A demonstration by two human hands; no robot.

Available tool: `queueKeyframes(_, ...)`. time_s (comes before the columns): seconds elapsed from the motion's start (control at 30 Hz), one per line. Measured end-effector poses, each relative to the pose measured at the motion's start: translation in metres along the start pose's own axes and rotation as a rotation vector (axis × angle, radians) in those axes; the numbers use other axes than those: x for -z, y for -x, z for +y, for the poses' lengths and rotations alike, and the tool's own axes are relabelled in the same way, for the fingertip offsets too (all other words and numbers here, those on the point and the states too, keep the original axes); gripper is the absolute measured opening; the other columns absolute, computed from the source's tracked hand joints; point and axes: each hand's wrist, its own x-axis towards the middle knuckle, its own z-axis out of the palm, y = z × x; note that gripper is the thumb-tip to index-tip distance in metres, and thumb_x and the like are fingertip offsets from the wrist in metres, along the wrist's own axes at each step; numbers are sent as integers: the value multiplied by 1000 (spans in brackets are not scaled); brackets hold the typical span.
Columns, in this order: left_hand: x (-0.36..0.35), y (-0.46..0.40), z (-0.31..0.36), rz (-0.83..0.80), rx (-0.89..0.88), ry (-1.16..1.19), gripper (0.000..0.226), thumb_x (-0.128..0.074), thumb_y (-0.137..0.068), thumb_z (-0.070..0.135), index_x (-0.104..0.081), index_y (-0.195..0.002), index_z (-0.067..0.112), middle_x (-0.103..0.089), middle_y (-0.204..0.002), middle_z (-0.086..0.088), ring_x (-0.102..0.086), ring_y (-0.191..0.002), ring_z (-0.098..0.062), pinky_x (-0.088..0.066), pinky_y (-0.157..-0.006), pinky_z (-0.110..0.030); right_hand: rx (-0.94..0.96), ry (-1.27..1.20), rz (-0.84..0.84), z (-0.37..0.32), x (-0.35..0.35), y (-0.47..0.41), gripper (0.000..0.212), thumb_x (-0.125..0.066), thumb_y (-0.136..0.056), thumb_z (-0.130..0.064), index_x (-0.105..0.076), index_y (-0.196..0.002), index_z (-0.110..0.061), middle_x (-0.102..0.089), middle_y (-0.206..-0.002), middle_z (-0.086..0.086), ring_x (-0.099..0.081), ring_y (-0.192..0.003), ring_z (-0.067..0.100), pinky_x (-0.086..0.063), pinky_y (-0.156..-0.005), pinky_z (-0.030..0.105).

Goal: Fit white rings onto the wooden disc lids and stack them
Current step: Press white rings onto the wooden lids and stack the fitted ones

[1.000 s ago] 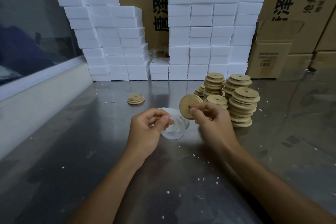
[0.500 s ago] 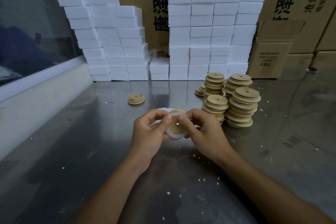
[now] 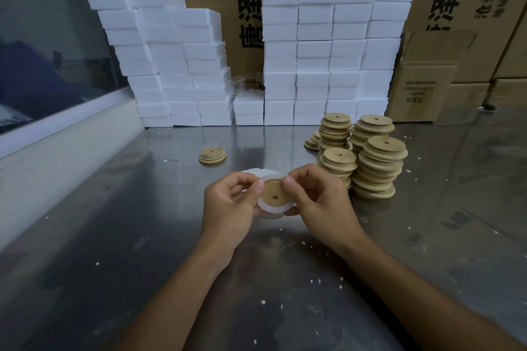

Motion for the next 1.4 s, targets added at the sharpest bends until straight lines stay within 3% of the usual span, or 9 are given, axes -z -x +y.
queueKeyframes(0.13,0,-1,1,30,19,-12,18,-69,-86,4,-70,-76,19,-76,-79,-2,-74,-76,-20,-61,-76,-43,-50,-58,11,-1,0,-1,5,-68,-92,-10,-68,-88,-10,-74,-83,9,-74,-77,22,-63,-62,41)
queueKeyframes(0.37,0,0,6,58,51,11,22,-71,-84,2,-71,-68,18,-75,-71,-3,-72,-68,-17,-59,-64,-27,-159,-197,22,-4,1,-3,8,-68,-90,-1,-67,-83,-3,-74,-74,6,-74,-71,17,-61,-57,31)
queueKeyframes(0.5,1,0,9,64,105,86,20,-71,-82,-1,-71,-66,11,-74,-74,-9,-73,-74,-26,-60,-69,-35,-201,-262,14,-6,3,-3,7,-67,-90,2,-66,-83,4,-74,-75,12,-75,-71,22,-61,-58,32)
queueKeyframes(0.63,1,0,12,62,139,176,11,-70,-82,-3,-70,-72,1,-74,-77,-14,-72,-72,-26,-58,-61,-28,-237,-303,13,-7,4,-3,10,-66,-90,1,-65,-84,9,-75,-74,13,-75,-70,23,-60,-56,32)
queueKeyframes(1.0,5,-2,12,20,158,157,24,-69,-80,-7,-71,-60,6,-74,-79,-12,-73,-73,-27,-57,-60,-26,-244,-299,-50,-5,10,-4,8,-67,-88,6,-67,-80,8,-76,-84,18,-75,-76,27,-61,-58,34)
queueKeyframes(1.1,7,-2,10,-28,88,43,27,-69,-80,-6,-72,-61,13,-73,-80,-14,-72,-74,-25,-57,-60,-27,-134,-119,-48,-2,10,-4,5,-69,-87,5,-68,-84,9,-76,-89,16,-75,-81,28,-62,-62,39)
queueKeyframes(1.2,7,-2,5,-35,-51,-135,29,-68,-78,-8,-70,-64,17,-73,-74,-6,-70,-69,-15,-57,-60,-24,-8,64,-54,1,10,-4,6,-72,-85,3,-72,-81,-1,-77,-92,8,-75,-86,19,-63,-72,41)
queueKeyframes(1.4,7,-2,0,-52,-280,-299,28,-73,-81,2,-68,-72,28,-71,-75,12,-70,-72,-10,-53,-63,-15,30,214,-116,5,12,-4,6,-74,-85,-4,-76,-82,-9,-77,-95,-1,-73,-92,9,-63,-74,39)
